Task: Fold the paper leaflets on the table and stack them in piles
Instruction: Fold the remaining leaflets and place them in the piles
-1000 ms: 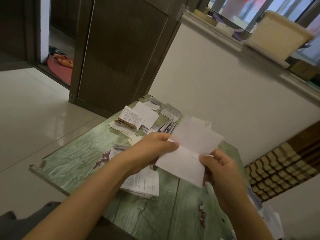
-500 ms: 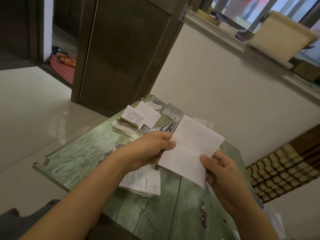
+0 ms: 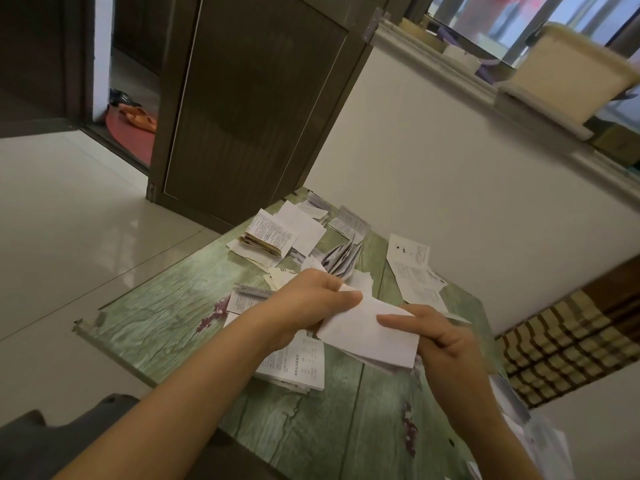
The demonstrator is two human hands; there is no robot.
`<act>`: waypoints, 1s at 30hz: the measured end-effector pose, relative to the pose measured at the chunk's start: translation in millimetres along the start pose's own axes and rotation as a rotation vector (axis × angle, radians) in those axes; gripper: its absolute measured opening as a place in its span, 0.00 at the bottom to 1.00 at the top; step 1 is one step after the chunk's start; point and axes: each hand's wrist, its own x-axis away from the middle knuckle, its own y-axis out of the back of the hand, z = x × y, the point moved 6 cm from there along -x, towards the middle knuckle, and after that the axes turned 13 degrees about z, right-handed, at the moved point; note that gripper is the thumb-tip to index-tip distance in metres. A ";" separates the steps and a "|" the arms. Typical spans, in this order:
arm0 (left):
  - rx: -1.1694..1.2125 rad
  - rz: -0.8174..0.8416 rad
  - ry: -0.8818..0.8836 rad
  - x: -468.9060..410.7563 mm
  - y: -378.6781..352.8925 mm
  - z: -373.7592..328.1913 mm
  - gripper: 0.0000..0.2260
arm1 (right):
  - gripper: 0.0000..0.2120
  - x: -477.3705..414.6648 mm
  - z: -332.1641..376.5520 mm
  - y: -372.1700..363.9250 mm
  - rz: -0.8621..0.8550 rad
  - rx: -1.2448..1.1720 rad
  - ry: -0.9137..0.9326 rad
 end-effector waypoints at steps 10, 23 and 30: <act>-0.056 -0.023 -0.141 0.3 -7.2 -8.4 0.04 | 0.06 -11.4 -1.4 -2.5 0.091 0.147 -0.244; -0.156 -0.119 -0.194 -1.6 -3.4 -12.9 0.06 | 0.09 -4.8 -13.4 -3.0 -0.160 -0.139 -0.341; -0.082 -0.083 -0.198 4.4 3.6 -15.7 0.07 | 0.12 13.7 -19.8 11.7 -0.166 -0.295 -0.448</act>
